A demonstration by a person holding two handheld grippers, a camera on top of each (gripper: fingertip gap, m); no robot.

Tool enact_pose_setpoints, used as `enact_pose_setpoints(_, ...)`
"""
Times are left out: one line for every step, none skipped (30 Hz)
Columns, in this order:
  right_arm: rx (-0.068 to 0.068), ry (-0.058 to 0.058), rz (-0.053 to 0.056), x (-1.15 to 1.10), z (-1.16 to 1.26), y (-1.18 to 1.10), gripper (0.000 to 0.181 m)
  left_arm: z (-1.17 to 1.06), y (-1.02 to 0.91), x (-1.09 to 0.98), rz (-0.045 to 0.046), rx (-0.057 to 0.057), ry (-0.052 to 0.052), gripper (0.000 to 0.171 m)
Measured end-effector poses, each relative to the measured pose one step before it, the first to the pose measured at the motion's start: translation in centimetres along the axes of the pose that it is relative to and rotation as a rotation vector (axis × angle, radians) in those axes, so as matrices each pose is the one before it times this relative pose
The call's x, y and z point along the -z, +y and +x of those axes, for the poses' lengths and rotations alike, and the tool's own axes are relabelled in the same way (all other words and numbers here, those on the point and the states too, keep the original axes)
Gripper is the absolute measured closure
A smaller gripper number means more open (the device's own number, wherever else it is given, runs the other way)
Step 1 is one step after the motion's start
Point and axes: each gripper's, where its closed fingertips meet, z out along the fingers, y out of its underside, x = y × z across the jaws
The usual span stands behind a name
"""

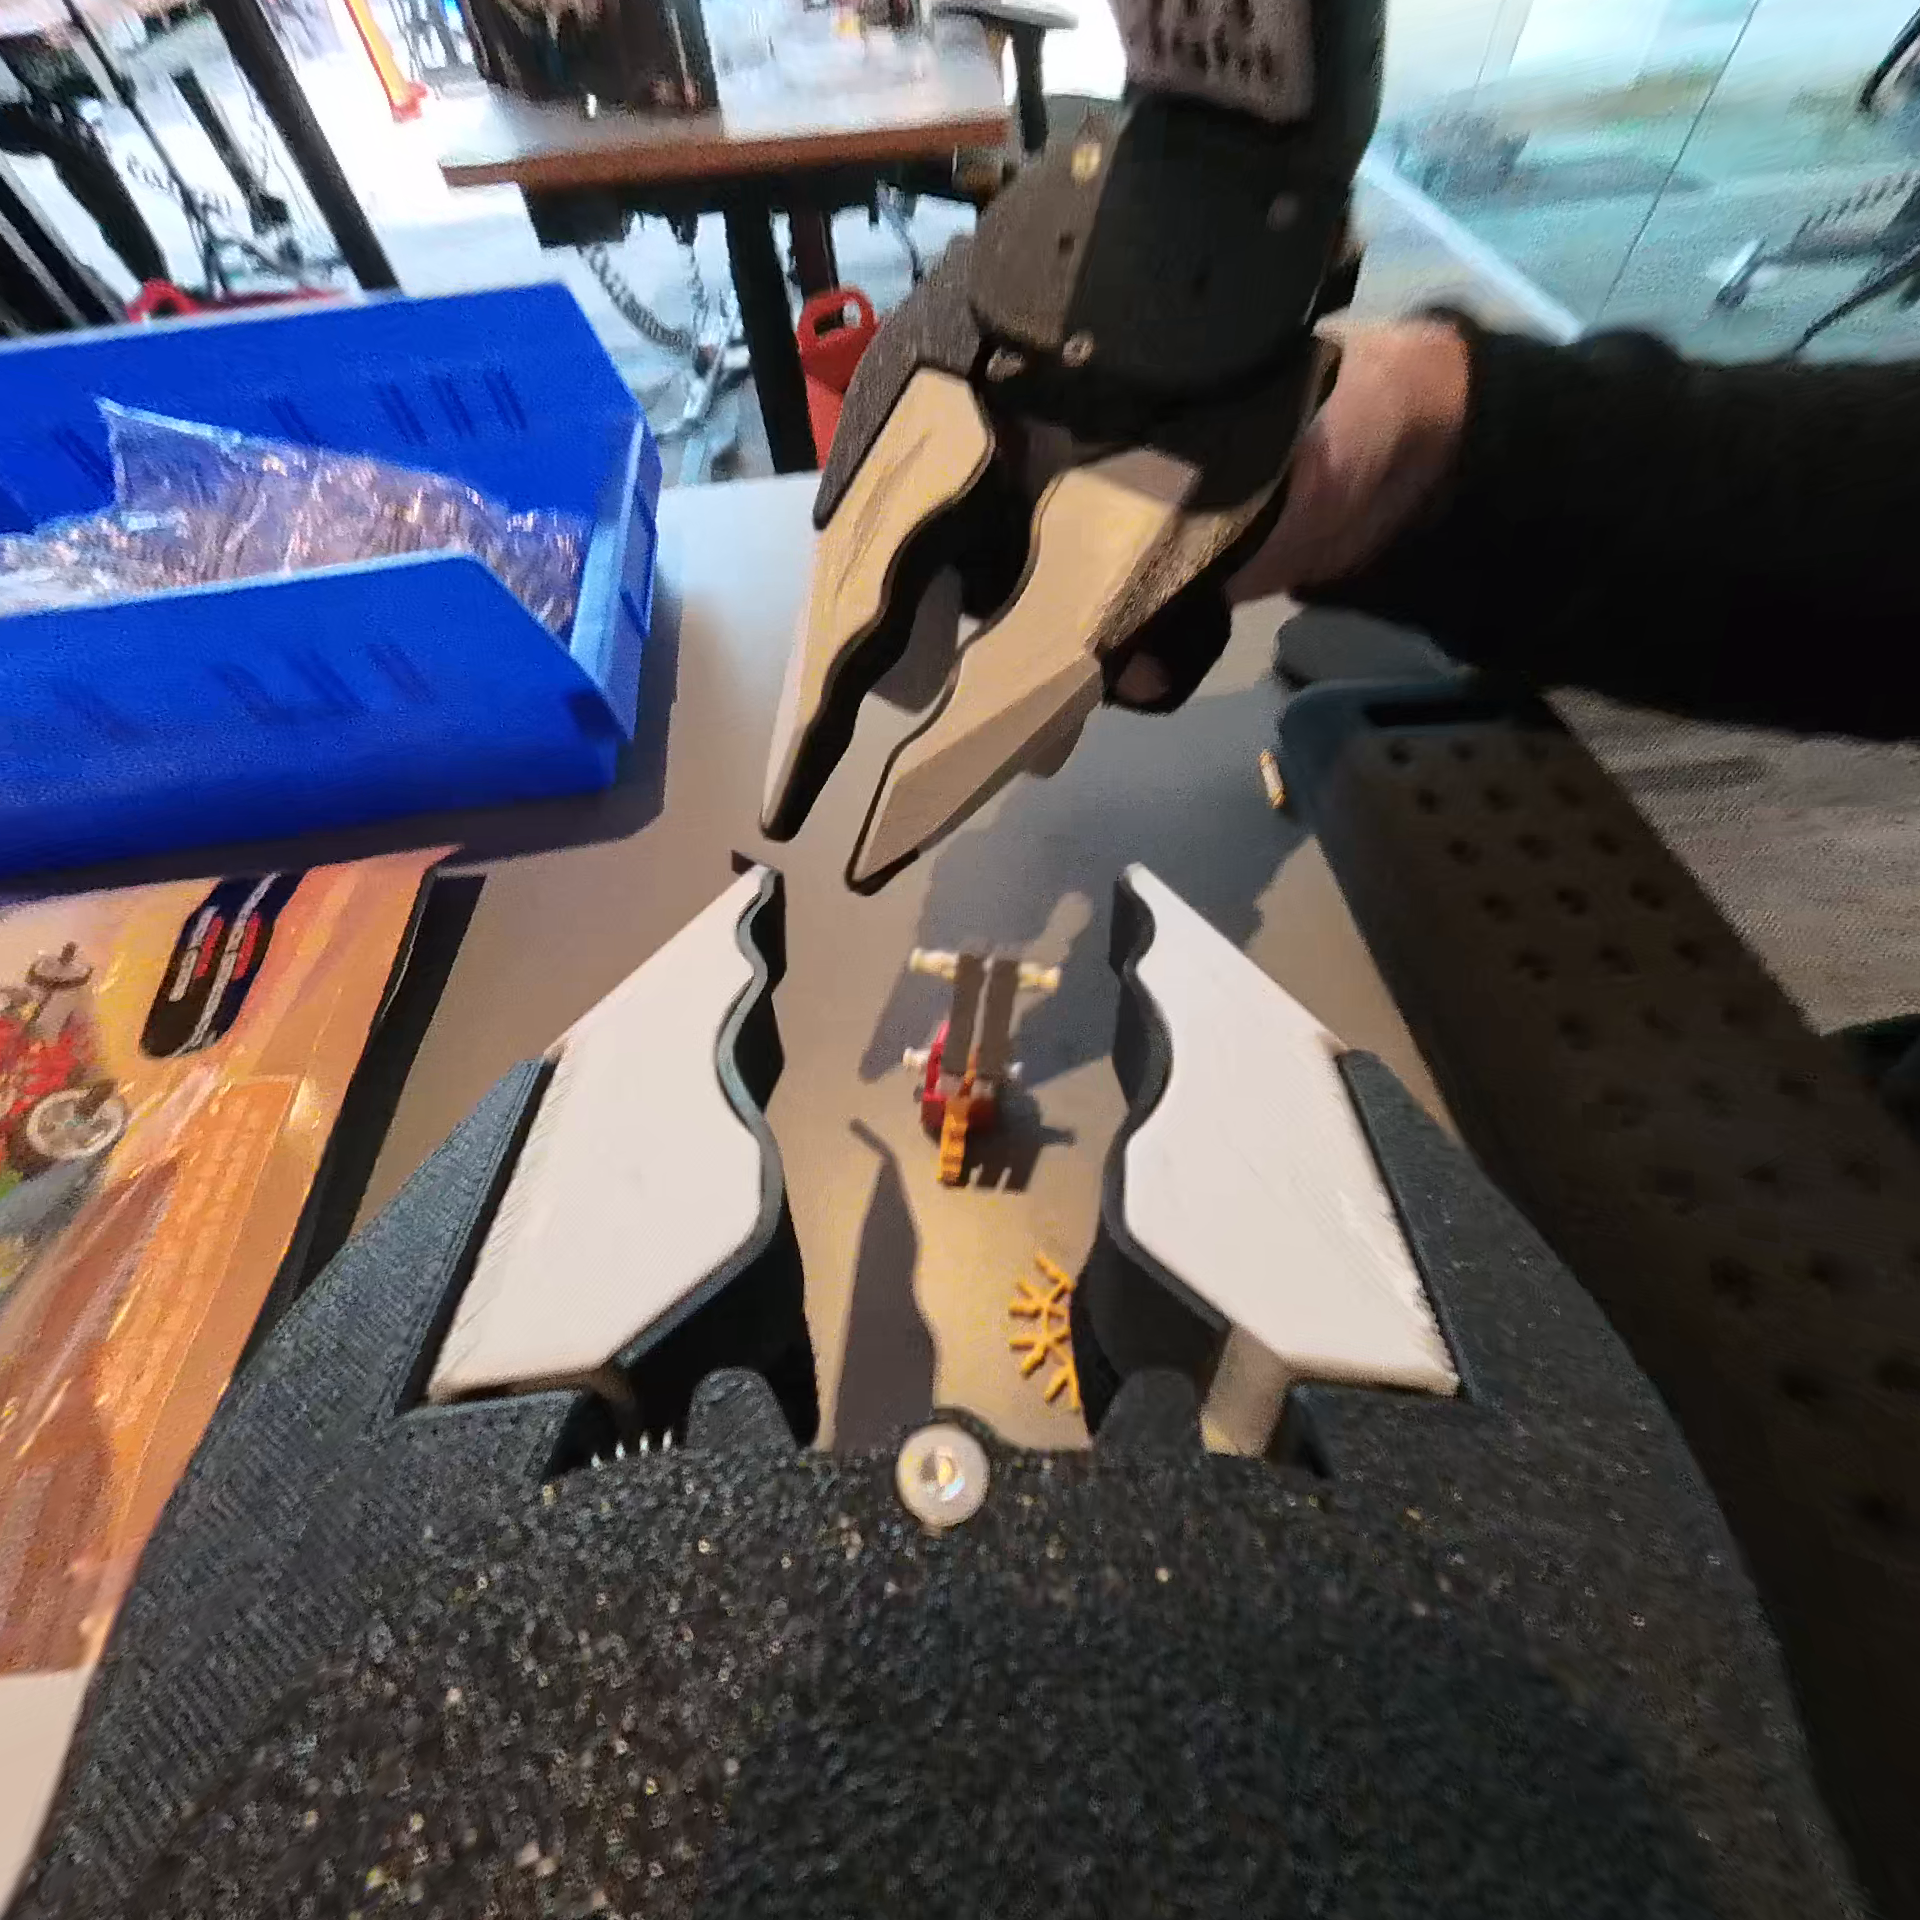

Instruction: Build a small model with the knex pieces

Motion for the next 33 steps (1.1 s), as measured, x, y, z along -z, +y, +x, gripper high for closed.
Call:
enact_pose_setpoints(-0.0014, 0.0003, 0.0343, 0.183, -0.167, -0.613, 0.163, 0.262, -0.606, 0.104, 0.03205, 0.0148, 0.0175, 0.111)
enact_pose_setpoints(-0.0006, 0.003, 0.0279, 0.148, -0.161, -0.517, 0.163, 0.159, -0.403, 0.043, 0.02107, 0.0151, 0.0128, 0.109)
enact_pose_setpoints(0.0002, 0.0008, 0.0184, 0.083, -0.194, -0.366, 0.163, 0.193, -0.343, 0.011, 0.01991, 0.0107, 0.0137, 0.108)
enact_pose_setpoints(0.0025, 0.0059, 0.0233, 0.098, -0.116, -0.422, 0.164, 0.247, -0.311, -0.002, 0.02089, 0.0111, 0.0168, 0.108)
enact_pose_setpoints(-0.0014, 0.0068, 0.0194, 0.096, -0.026, -0.341, 0.166, 0.129, -0.286, -0.005, 0.01854, 0.0103, 0.0093, 0.108)
enact_pose_setpoints(-0.007, 0.005, 0.01, 0.071, 0.02, -0.168, 0.166, 0.042, -0.182, -0.012, 0.01133, 0.0063, 0.0019, 0.108)
enact_pose_setpoints(-0.0041, 0.0135, 0.0188, 0.136, 0.161, -0.295, 0.168, 0.099, -0.121, -0.019, 0.00617, 0.0036, 0.0055, 0.108)
enact_pose_setpoints(-0.0005, 0.0104, 0.0255, 0.182, 0.111, -0.371, 0.17, 0.122, -0.11, -0.017, 0.00462, 0.0004, 0.0051, 0.108)
enact_pose_setpoints(-0.0045, -0.0032, 0.0041, 0.076, -0.048, -0.079, 0.17, 0.068, -0.18, 0.0, 0.00843, -0.0032, -0.0013, 0.108)
enact_pose_setpoints(-0.0029, -0.0045, -0.0023, -0.005, -0.081, 0.027, 0.17, 0.083, -0.205, 0.006, 0.00883, -0.0029, 0.0002, 0.108)
enact_pose_setpoints(0.0007, -0.0015, 0.0064, 0.013, -0.074, -0.079, 0.17, 0.107, -0.106, -0.046, 0.00277, 0.0002, 0.0041, 0.107)
enact_pose_setpoints(0.0044, -0.0048, 0.004, 0.007, -0.151, -0.046, 0.17, 0.099, -0.084, -0.046, 0.00352, -0.0001, 0.0041, 0.108)
enact_pose_setpoints(0.0128, 0.0037, 0.0028, 0.044, -0.068, -0.053, 0.171, 0.112, -0.076, -0.038, 0.00563, -0.0011, 0.0037, 0.108)
enact_pose_setpoints(0.0111, 0.005, 0.0001, 0.057, -0.041, -0.038, 0.171, 0.126, -0.007, -0.075, 0.00094, -0.0011, 0.0047, 0.106)
enact_pose_setpoints(0.0036, -0.0046, 0.0043, 0.085, -0.168, -0.087, 0.171, 0.163, -0.024, -0.063, 0.00029, -0.0045, 0.0042, 0.106)
enact_pose_setpoints(0.0033, -0.0043, 0.0125, 0.112, -0.182, -0.194, 0.171, 0.183, -0.125, -0.033, 0.00414, -0.0047, 0.0041, 0.107)
enact_pose_setpoints(0.0074, 0.0041, 0.0144, 0.163, -0.086, -0.226, 0.171, 0.164, -0.226, 0.0, 0.00828, -0.0164, -0.0037, 0.107)
enact_pose_setpoints(0.0045, 0.0042, 0.0126, 0.199, -0.073, -0.237, 0.171, 0.202, -0.144, -0.048, -0.00055, -0.0243, -0.0055, 0.106)
enact_pose_setpoints(0.0058, 0.0013, 0.0203, 0.291, -0.146, -0.377, 0.171, 0.21, -0.274, 0.01, 0.00666, -0.0279, -0.0064, 0.107)
enact_pose_setpoints(0.0079, -0.0019, 0.0234, 0.323, -0.215, -0.406, 0.171, 0.259, -0.392, 0.048, 0.01264, -0.0251, -0.0016, 0.11)
enact_pose_setpoints(0.0059, -0.0026, 0.0197, 0.326, -0.23, -0.348, 0.172, 0.241, -0.307, 0.046, 0.00592, -0.0219, -0.0008, 0.113)
enact_pose_setpoints(0.0032, 0.0015, 0.0202, 0.329, -0.176, -0.352, 0.171, 0.209, -0.265, 0.032, 0.00335, -0.0287, -0.005, 0.115)
enact_pose_setpoints(0.0018, 0.0024, 0.0206, 0.333, -0.179, -0.357, 0.171, 0.224, -0.262, 0.024, 0.00265, -0.0323, -0.0068, 0.117)
enact_pose_setpoints(0.0013, 0.001, 0.0171, 0.318, -0.203, -0.312, 0.17, 0.252, -0.261, 0.001, 0.00068, -0.0319, -0.0055, 0.119)
enact_pose_setpoints(0.0029, 0.0016, 0.0208, 0.349, -0.206, -0.371, 0.17, 0.249, -0.293, 0.011, 0.00162, -0.0294, -0.0044, 0.121)
enact_pose_setpoints(-0.0017, -0.0013, 0.0166, 0.295, -0.236, -0.341, 0.17, 0.196, -0.359, 0.037, 0.00354, -0.0288, -0.0078, 0.123)
enact_pose_setpoints(0.0009, 0.0, 0.0165, 0.278, -0.227, -0.351, 0.17, 0.217, -0.308, -0.004, 0.00105, -0.0256, -0.0042, 0.124)
enact_pose_setpoints(0.005, 0.0001, 0.0117, 0.257, -0.223, -0.296, 0.17, 0.287, -0.306, -0.032, 0.0019, -0.0208, 0.0007, 0.125)
enact_pose_setpoints(0.0012, -0.0031, 0.007, 0.199, -0.231, -0.206, 0.171, 0.204, -0.296, -0.03, 0.00224, -0.0259, -0.0064, 0.126)
enact_pose_setpoints(-0.0003, -0.0051, 0.0094, 0.192, -0.252, -0.248, 0.171, 0.241, -0.203, -0.058, -0.00243, -0.0274, -0.005, 0.127)
enact_pose_setpoints(0.0038, -0.0009, 0.0117, 0.169, -0.216, -0.251, 0.171, 0.239, -0.186, -0.084, -0.00376, -0.0197, -0.0008, 0.126)
enact_pose_setpoints(0.0024, -0.0006, 0.0124, 0.174, -0.207, -0.243, 0.171, 0.194, -0.26, -0.044, 0.00203, -0.0165, -0.0016, 0.127)
enact_pose_setpoints(0.0016, -0.0018, 0.0152, 0.182, -0.226, -0.276, 0.171, 0.175, -0.277, 0.002, 0.00556, -0.015, -0.0011, 0.128)
